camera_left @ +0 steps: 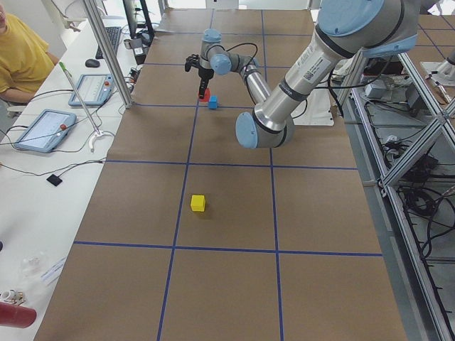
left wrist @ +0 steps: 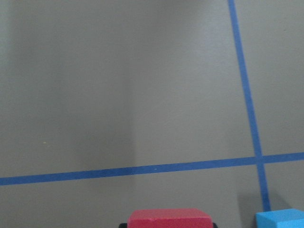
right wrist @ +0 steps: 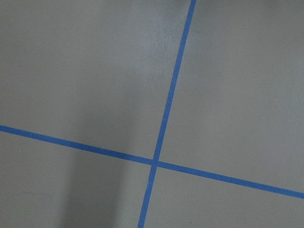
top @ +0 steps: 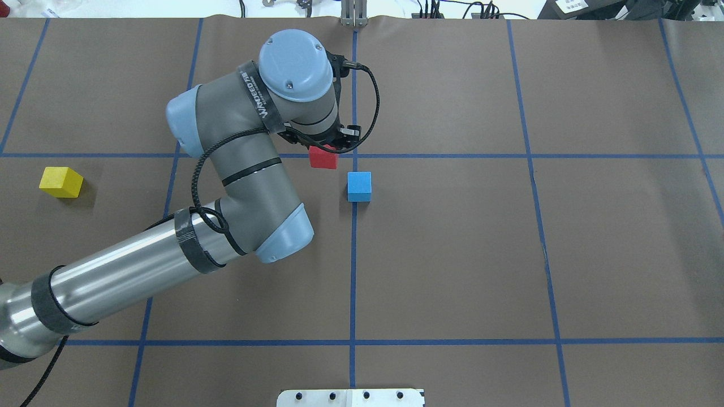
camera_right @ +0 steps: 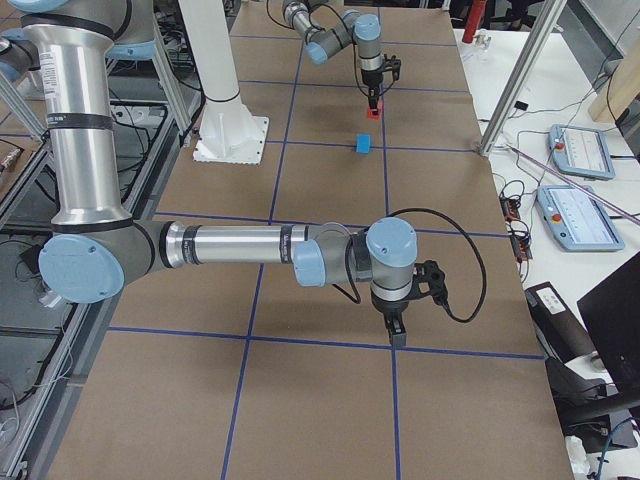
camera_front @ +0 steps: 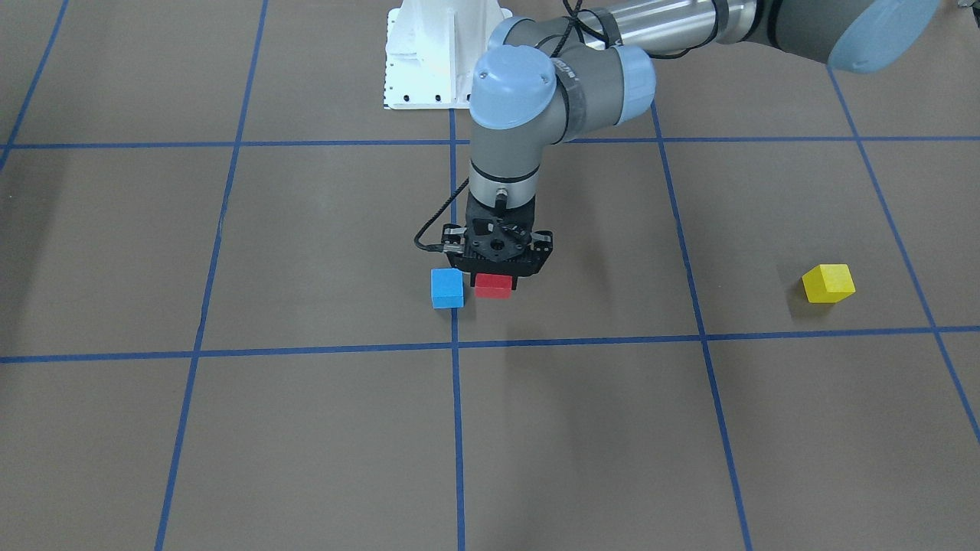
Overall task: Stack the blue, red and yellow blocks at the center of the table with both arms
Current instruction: 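Carry the red cube with the left gripper above the blue cube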
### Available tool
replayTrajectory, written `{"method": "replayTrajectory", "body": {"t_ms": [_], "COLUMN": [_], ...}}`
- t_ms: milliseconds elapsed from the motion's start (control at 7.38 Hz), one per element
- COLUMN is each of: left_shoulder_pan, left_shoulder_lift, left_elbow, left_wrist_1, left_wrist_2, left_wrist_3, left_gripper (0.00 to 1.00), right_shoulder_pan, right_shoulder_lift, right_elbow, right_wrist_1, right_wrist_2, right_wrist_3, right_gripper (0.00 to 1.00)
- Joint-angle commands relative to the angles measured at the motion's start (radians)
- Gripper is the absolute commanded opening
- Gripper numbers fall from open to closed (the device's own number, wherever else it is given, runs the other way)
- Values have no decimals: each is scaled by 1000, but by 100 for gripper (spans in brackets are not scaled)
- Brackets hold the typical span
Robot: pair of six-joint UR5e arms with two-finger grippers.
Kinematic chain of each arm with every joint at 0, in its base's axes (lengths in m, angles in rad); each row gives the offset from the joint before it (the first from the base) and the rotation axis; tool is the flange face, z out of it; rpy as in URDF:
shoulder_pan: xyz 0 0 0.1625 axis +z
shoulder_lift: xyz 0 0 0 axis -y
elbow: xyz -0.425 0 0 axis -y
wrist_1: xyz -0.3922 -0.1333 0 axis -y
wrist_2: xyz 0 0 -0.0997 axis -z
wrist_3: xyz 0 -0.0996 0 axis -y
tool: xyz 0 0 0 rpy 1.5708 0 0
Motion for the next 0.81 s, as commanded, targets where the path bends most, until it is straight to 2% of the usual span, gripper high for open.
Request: {"method": "replayTrajectory", "body": {"t_ms": [0, 407, 678], "left_shoulder_pan": [47, 68, 68], "left_shoulder_lift": [-42, -73, -73], "left_elbow": [41, 149, 156], "left_wrist_1": [-3, -90, -98], "left_wrist_2": [7, 10, 10], "left_wrist_3": [-12, -72, -74], "left_gripper": [0, 0, 0], "right_shoulder_pan": [3, 9, 18], "right_shoulder_lift": [-17, -18, -18], "right_elbow": [5, 6, 8], "right_wrist_1": [3, 3, 4], "right_wrist_2": [-4, -4, -4], "right_wrist_3": [7, 7, 7], "right_gripper": [100, 100, 100]}}
